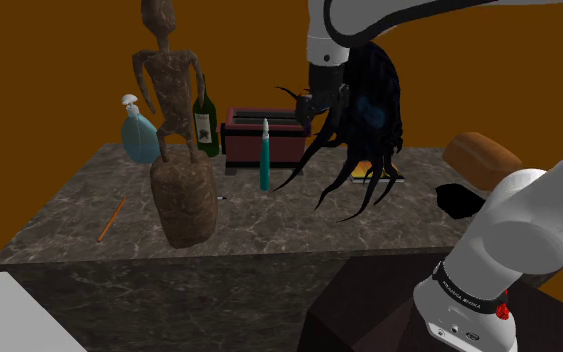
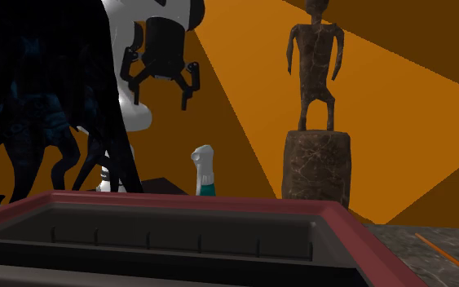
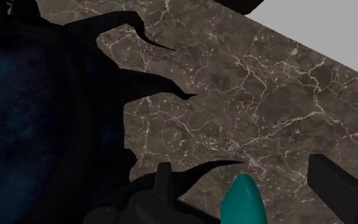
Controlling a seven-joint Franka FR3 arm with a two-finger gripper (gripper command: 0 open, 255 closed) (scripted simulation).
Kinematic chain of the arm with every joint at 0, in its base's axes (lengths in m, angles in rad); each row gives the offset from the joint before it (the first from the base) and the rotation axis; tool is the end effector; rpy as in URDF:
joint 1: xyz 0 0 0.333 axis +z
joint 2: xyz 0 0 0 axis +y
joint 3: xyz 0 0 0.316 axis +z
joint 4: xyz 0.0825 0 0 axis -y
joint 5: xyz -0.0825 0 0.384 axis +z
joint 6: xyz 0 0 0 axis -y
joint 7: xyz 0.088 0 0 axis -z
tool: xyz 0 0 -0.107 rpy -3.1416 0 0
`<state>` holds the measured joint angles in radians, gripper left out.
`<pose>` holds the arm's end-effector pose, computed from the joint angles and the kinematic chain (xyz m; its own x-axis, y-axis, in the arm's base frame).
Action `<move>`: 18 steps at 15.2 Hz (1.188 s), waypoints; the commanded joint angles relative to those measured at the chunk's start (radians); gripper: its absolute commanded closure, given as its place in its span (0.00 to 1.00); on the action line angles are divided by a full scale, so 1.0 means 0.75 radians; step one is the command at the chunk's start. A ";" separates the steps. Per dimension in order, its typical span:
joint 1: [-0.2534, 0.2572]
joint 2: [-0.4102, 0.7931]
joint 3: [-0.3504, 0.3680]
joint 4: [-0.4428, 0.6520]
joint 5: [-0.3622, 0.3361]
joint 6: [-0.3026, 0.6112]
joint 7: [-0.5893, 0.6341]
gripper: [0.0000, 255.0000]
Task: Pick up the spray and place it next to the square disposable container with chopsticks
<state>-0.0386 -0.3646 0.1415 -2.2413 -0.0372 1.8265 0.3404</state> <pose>0.4361 0.0468 0.5079 0.9714 -0.2364 -0.0224 -0.2332 -0.9674 0.0988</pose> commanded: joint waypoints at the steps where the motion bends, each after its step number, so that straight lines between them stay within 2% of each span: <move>1: -0.007 0.098 0.020 0.059 -0.012 0.053 0.059 0.00; 7: -0.027 0.392 0.049 0.277 -0.079 0.162 0.212 0.00; 13: -0.024 0.690 0.047 0.560 -0.161 0.207 0.353 0.00; 18: -0.025 0.730 0.041 0.536 -0.174 0.273 0.366 0.00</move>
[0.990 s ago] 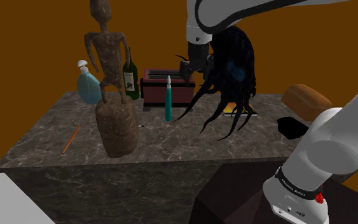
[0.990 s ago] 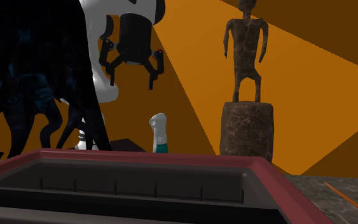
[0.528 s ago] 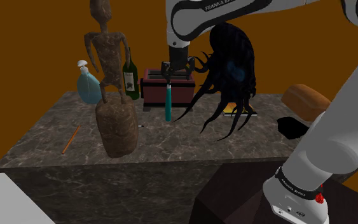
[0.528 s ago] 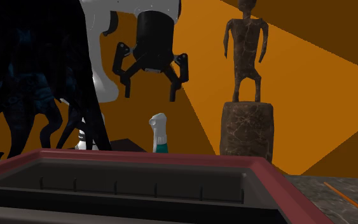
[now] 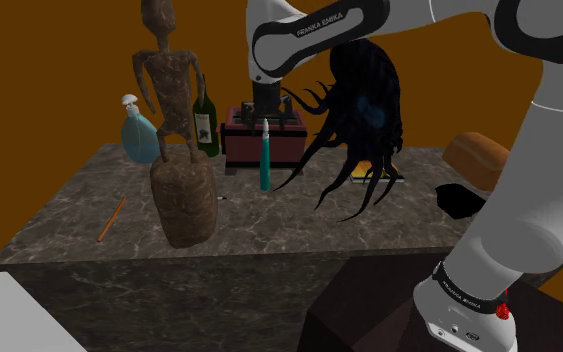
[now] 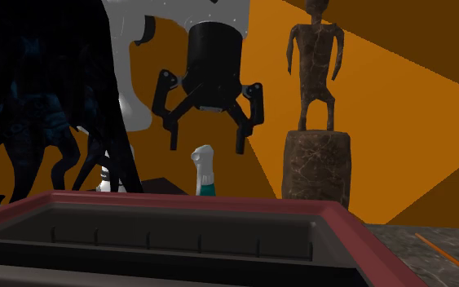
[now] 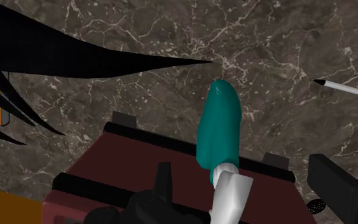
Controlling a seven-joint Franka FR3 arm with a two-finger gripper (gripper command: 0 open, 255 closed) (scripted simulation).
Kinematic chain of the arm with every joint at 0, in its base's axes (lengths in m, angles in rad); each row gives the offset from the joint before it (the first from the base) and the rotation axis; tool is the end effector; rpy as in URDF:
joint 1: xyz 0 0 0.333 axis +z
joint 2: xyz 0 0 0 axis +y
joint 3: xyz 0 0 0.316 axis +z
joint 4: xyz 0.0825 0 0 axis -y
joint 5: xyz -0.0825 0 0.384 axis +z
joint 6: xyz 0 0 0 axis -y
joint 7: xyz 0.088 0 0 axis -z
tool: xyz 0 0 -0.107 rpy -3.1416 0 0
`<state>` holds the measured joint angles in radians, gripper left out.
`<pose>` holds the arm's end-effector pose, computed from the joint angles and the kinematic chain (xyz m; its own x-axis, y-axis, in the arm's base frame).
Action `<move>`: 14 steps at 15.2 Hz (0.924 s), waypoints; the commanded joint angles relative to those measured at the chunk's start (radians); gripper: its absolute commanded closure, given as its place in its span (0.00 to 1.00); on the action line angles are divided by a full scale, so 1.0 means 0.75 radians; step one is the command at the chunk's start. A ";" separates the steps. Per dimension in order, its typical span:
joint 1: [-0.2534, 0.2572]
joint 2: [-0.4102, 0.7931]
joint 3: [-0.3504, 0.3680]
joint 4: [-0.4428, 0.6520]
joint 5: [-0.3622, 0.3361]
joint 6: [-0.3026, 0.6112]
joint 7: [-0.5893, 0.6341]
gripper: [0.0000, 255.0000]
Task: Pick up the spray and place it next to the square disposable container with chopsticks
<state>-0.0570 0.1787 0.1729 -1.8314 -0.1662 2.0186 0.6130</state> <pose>0.6065 0.0560 0.4364 0.9083 -0.4114 0.0753 -0.4172 -0.9040 0.0934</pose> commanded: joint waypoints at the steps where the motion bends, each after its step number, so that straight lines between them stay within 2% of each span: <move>1: -0.001 0.011 -0.002 -0.021 -0.005 0.033 0.004 0.00; 3: -0.003 0.027 -0.005 -0.047 -0.011 0.074 0.008 0.00; 11: -0.003 0.027 -0.005 -0.047 -0.011 0.074 0.008 0.00; 12: -0.003 0.027 -0.005 -0.047 -0.011 0.074 0.008 1.00; 14: -0.003 0.027 -0.005 -0.047 -0.011 0.074 0.008 1.00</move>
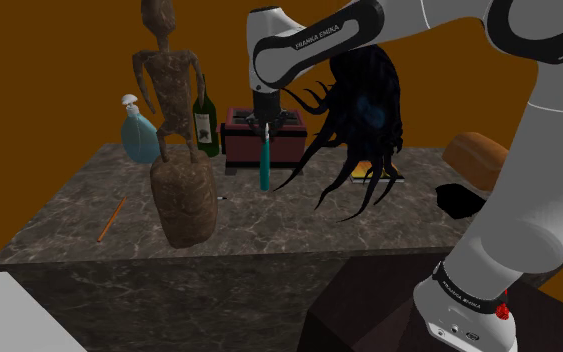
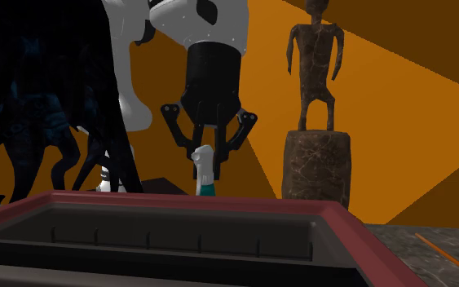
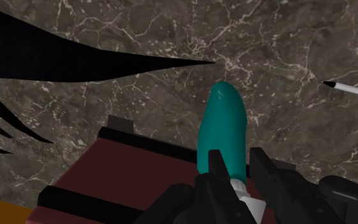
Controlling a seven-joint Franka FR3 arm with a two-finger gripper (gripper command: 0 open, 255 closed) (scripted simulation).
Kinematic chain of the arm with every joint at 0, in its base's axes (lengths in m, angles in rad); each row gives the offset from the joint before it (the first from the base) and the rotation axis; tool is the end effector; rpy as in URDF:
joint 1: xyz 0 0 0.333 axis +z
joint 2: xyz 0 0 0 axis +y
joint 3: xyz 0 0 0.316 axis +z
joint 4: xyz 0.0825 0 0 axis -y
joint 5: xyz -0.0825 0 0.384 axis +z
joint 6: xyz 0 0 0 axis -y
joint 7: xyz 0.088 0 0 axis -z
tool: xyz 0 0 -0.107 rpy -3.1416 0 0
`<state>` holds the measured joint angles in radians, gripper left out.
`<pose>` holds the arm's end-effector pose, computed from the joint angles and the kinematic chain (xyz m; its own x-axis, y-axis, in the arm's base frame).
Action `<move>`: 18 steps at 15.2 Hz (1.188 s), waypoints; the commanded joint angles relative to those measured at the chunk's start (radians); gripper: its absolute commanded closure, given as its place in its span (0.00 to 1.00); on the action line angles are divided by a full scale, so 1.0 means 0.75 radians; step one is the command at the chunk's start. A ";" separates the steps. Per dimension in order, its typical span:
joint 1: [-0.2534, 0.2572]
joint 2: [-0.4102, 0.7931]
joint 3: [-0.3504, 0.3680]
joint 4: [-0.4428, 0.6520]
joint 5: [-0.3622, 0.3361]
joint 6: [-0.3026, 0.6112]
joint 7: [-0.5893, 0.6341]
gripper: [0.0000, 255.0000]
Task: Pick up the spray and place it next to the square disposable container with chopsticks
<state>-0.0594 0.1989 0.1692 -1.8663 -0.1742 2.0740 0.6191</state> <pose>0.6073 0.0533 0.4127 0.9080 -0.4121 0.0760 -0.4179 -0.9037 0.0931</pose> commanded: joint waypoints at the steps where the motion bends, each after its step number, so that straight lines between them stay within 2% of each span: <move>1: 0.000 0.000 0.000 0.000 0.000 0.000 0.000 1.00; 7: 0.000 0.000 0.000 0.000 0.000 0.000 0.000 1.00; 18: 0.000 -0.052 0.005 0.131 0.023 -0.180 -0.030 1.00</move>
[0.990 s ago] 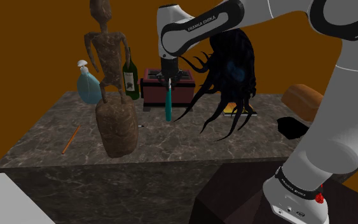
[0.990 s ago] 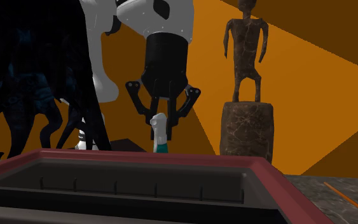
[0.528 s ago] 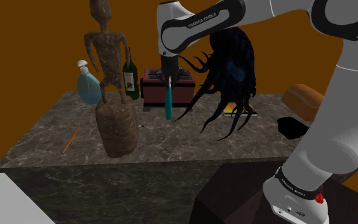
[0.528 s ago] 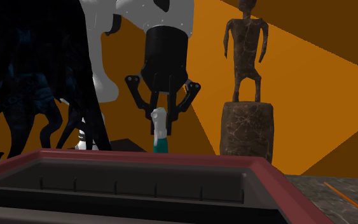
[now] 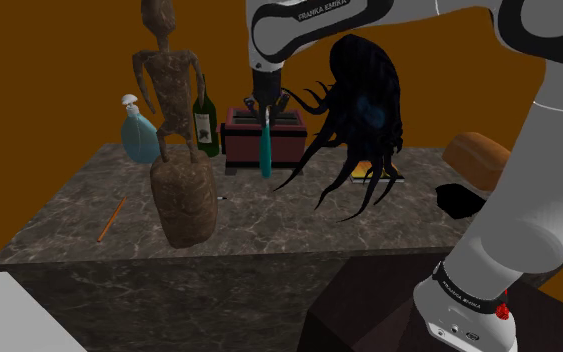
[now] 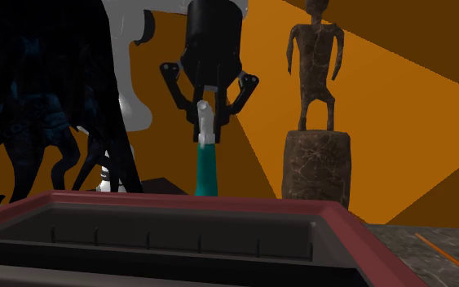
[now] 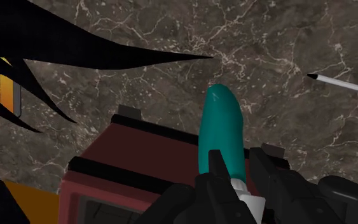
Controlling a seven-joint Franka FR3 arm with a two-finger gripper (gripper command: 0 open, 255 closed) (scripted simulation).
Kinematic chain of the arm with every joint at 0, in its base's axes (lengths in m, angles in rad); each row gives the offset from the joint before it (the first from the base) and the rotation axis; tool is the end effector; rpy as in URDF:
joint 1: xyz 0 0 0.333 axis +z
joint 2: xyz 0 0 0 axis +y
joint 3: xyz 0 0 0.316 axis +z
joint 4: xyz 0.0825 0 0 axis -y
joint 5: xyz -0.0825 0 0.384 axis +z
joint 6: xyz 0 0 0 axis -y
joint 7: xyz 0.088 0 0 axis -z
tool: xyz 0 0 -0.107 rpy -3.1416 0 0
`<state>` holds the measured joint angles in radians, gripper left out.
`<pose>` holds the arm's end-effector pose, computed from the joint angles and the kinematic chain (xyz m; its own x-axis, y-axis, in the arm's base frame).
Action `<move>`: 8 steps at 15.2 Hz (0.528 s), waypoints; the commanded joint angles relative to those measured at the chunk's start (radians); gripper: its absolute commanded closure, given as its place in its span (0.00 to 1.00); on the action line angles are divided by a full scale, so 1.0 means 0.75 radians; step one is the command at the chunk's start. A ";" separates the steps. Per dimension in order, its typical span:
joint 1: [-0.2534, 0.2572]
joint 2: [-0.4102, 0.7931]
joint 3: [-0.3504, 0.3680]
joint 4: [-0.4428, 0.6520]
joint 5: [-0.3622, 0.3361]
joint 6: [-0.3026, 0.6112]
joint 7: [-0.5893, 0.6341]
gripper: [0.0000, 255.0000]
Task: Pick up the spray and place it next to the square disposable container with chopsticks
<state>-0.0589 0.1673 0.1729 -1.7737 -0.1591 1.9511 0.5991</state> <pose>0.6087 0.0538 0.4646 0.9081 -0.4120 0.0755 -0.4178 -0.9038 0.0931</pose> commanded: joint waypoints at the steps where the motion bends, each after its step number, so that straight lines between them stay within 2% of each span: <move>1: -0.001 -0.013 0.000 0.021 0.004 -0.033 -0.006 1.00; 8: 0.001 -0.027 0.003 0.129 0.012 -0.153 -0.022 1.00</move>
<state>-0.0580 0.1460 0.1749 -1.6921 -0.1502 1.8491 0.5846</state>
